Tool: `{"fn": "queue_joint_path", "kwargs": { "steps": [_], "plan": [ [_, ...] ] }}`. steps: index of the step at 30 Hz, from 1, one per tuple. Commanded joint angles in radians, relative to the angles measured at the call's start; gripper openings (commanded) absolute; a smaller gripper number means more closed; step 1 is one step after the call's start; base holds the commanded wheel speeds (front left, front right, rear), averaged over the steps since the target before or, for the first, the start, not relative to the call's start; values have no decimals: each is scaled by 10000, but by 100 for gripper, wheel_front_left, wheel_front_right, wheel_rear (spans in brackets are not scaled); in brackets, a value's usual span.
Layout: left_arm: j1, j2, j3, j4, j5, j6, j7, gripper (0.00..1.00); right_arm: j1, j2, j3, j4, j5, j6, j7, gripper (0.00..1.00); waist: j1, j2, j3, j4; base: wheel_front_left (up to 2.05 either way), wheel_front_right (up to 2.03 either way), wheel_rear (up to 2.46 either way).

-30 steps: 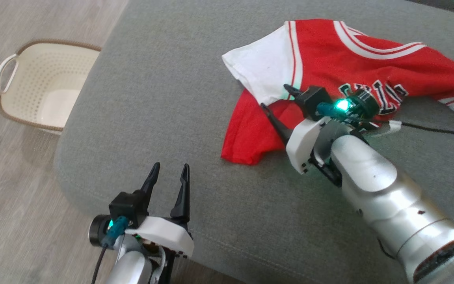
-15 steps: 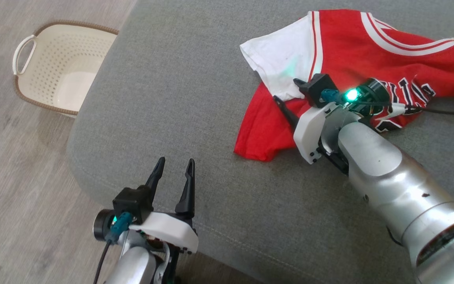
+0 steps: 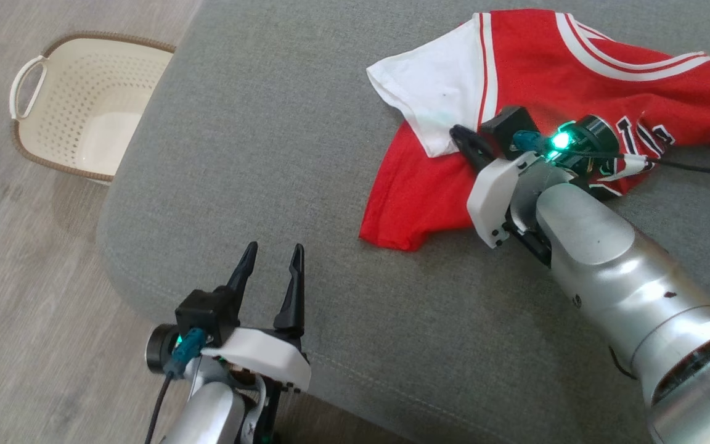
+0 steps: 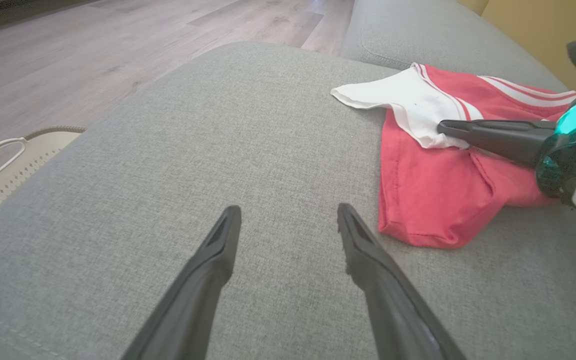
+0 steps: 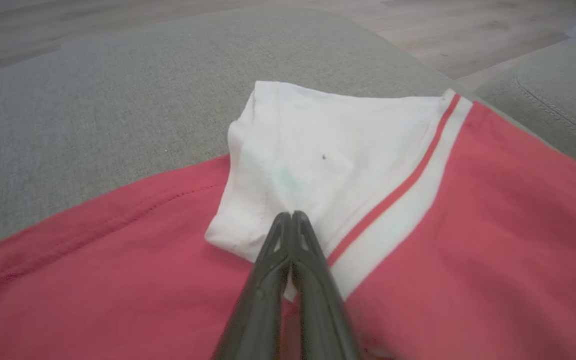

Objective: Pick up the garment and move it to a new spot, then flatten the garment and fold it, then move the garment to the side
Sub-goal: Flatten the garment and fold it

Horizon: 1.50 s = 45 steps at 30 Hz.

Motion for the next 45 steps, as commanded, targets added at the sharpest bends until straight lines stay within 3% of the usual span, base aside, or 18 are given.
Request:
{"fn": "queue_joint_path", "kwargs": {
  "steps": [1, 7, 12, 20, 25, 27, 29, 36, 45],
  "plan": [
    [-319, 60, 287, -321, -19, 45, -51, 100, -247, 228, 7, -118, 89, 65, -184, 0, 0, 0, -2, -14, 0, 0, 0],
    [-259, 60, 451, -309, 66, 66, -51, 100, -621, 246, -674, -173, 370, 65, -1111, 0, 0, 0, -186, -349, 0, 0, 0],
    [-219, 60, 679, -271, 265, -18, -51, 100, -757, 150, -1780, -691, 698, 65, -1406, 0, 0, 0, -497, -1008, 0, 0, 0],
    [-177, 60, 983, -255, 549, -137, -51, 100, 1227, -593, -5457, -3330, 257, 65, -1423, 0, 0, 0, -914, -2479, 0, 0, 0],
    [-128, 60, 1133, -191, 718, -256, -51, 100, 3198, -414, -7391, -4228, -470, 65, -1424, 0, 0, 0, -1057, -3302, 0, 0, 0],
    [-134, 60, 1174, -142, 751, -293, -51, 100, 3851, -251, -7944, -4447, -747, 65, -1424, 38, 0, 0, -1092, -3559, 0, 0, 0],
    [-136, 60, 1192, -105, 788, -328, -51, 100, 4423, -45, -8425, -4638, -925, 65, -1425, 100, 0, 0, -1135, -3756, 0, 0, 0],
    [-54, 60, 1287, -3, 884, -410, -51, 100, 5768, 449, -9412, -5437, -1263, 65, -1425, 100, 0, 0, -1338, -4130, 0, 0, 0],
    [-39, 60, 1119, 36, 838, -487, -51, 100, 5216, 527, -8813, -5890, -2345, 65, -1269, 100, 0, 0, -1439, -3925, 0, 0, 0]
  ]
}}
